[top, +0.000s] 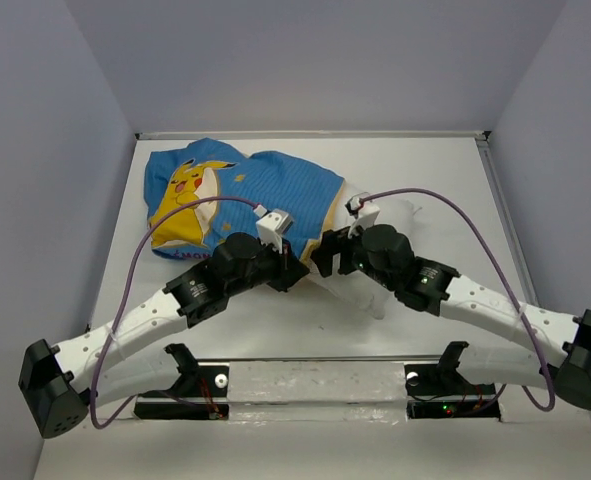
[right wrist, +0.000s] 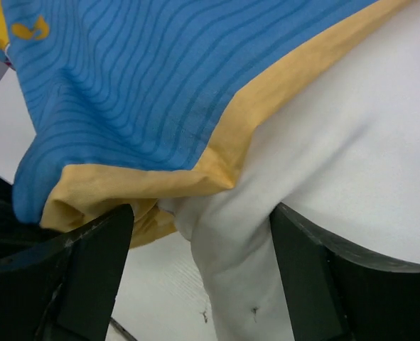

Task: Put the pillow into the pillowcase

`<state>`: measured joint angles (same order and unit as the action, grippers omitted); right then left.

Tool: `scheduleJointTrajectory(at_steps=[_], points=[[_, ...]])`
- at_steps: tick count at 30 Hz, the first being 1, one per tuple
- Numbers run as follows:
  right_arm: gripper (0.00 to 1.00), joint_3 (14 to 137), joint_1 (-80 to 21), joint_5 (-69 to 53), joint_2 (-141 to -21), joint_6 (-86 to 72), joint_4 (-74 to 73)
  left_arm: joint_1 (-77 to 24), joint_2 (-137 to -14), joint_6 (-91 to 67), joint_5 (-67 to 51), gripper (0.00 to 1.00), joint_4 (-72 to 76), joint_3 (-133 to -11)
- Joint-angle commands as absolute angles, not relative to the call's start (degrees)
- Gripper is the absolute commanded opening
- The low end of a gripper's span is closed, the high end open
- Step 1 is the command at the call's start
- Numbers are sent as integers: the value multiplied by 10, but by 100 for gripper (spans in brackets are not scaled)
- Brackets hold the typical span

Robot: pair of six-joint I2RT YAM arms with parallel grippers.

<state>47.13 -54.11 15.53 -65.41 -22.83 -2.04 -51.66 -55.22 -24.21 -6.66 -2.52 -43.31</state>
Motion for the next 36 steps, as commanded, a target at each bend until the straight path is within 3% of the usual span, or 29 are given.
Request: scheduleJointTrajectory(at_steps=[1,2,4,5,6,7,9,16,26,30,34,36], points=[[80,509,-534,110,-593,-185,-148,-523,-511,-254,-73,2,29,-398],[72,507,-514,116,-575,-187,-159,-523,-506,-253,-54,5,21,-391],[66,505,-495,130,-563,-188,-165,-523,-494,-250,-43,16,2,-389],[64,505,-473,139,-557,-187,-165,-523,-489,-246,-43,41,1,-388],[62,505,-462,136,-557,-187,-166,-523,-479,-243,-47,56,1,-389],[61,506,-453,132,-558,-188,-166,-523,-476,-240,-53,69,-16,-394],[61,510,-424,133,-567,-189,-164,-523,-471,-224,-69,84,-32,-421],[50,517,-372,106,-599,-199,-131,-523,-533,-198,-84,84,-44,-554],[46,513,-355,91,-614,-203,-118,-522,-796,-91,162,81,-122,-767],[46,508,-355,91,-612,-201,-113,-521,-916,-51,209,80,-139,-834],[54,504,-355,72,-620,-202,-107,-521,-992,-31,230,75,-144,-895],[62,504,-355,53,-629,-193,-105,-521,-1028,-26,250,61,-154,-930]])
